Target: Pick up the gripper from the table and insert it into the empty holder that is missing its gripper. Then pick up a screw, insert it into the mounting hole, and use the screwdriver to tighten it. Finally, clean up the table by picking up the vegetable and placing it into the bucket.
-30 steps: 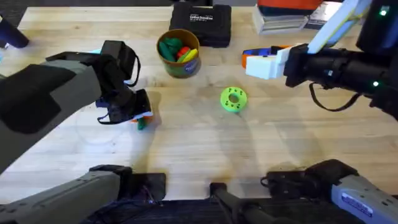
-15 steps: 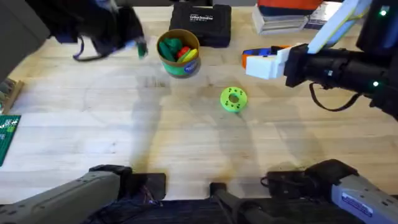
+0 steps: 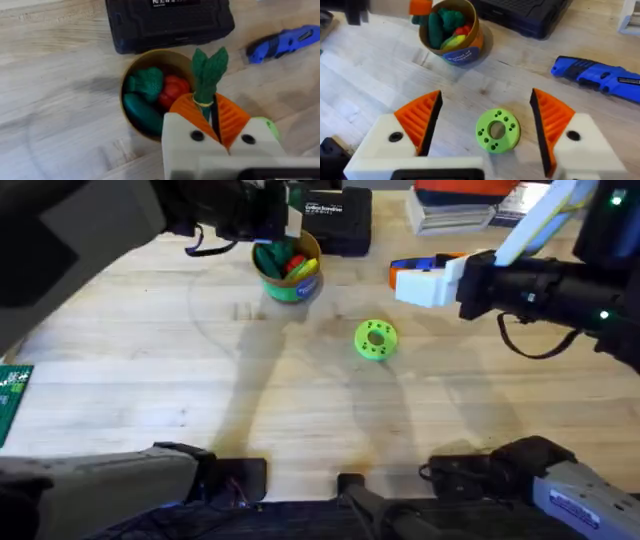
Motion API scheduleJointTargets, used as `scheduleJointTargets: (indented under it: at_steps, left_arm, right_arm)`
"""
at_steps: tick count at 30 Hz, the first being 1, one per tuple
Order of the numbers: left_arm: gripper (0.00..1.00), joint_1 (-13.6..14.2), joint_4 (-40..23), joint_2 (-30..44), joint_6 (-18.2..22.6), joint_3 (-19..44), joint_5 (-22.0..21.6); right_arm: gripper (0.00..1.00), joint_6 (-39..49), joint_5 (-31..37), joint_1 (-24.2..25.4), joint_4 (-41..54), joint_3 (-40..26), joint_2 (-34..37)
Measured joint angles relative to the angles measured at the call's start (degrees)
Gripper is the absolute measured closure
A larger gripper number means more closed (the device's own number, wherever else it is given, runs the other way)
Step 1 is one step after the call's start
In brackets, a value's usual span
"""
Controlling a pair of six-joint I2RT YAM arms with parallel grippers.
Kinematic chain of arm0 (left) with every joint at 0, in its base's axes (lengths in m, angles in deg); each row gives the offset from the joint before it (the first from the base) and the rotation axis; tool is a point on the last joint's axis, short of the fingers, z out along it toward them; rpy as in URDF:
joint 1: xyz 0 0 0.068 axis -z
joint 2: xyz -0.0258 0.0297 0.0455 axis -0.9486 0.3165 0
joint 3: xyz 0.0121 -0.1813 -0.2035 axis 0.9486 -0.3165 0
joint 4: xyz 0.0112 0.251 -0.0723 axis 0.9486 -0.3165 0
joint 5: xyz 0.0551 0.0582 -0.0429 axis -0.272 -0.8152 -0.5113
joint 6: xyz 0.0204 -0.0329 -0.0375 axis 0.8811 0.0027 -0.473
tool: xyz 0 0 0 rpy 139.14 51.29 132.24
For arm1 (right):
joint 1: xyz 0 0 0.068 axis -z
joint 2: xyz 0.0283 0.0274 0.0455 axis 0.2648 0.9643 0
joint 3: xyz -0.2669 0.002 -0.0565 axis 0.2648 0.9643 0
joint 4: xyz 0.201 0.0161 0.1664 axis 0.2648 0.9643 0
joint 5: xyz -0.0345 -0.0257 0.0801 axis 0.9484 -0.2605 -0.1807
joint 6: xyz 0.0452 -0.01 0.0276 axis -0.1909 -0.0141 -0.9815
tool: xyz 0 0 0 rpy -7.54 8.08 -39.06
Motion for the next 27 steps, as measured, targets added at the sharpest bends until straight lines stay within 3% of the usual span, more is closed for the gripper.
scheduleJointTargets:
  at_steps: [4,6,11,14,20,27]
  left_arm:
    - [0.981,-0.2,0.0,2.5,7.2,0.0,0.1]
    - [0.921,-0.2,0.0,3.3,9.3,0.0,0.1]
    - [0.428,-0.2,0.2,4.1,11.7,0.0,0.2]
    - [0.066,-0.2,0.2,4.1,12.3,0.0,0.2]
    - [0.025,-0.2,0.0,2.3,14.8,0.0,0.2]
    - [0.022,-0.2,-8.2,-10.4,15.7,0.6,0.2]
  right_arm:
    - [0.007,0.0,0.0,0.0,0.0,0.0,0.0]
    - [0.009,0.0,0.0,0.0,0.0,0.0,0.0]
    - [0.009,0.0,0.1,0.0,0.0,0.0,0.0]
    - [0.009,0.0,0.7,0.0,0.0,0.0,0.0]
    - [0.008,0.0,1.1,0.5,1.0,-0.4,0.0]
    - [0.008,3.3,1.5,4.3,16.9,-10.6,-0.1]
